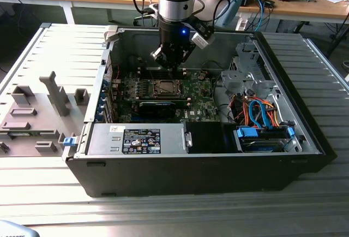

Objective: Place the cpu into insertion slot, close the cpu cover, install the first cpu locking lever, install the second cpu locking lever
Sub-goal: 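Install the first cpu locking lever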

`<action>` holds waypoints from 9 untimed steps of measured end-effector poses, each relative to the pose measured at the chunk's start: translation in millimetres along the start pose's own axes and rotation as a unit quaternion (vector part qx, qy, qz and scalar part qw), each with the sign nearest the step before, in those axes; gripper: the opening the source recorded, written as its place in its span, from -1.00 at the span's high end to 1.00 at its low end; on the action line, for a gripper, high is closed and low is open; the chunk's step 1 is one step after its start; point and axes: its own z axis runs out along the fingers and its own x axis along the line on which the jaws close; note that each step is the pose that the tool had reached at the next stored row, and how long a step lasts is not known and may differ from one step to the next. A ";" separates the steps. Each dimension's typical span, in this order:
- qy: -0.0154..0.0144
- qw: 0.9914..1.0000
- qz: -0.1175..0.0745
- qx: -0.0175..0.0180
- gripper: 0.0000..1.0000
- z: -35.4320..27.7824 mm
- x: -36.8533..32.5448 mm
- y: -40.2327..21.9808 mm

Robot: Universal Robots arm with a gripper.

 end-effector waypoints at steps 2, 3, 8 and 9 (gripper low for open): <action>0.000 1.000 0.000 0.000 0.79 0.0 0.0 0.0; 0.000 1.000 0.000 0.000 0.79 0.0 0.0 0.0; 0.001 0.999 0.034 0.001 0.79 0.0 0.0 0.0; 0.001 0.999 0.041 0.001 0.79 0.0 0.0 0.0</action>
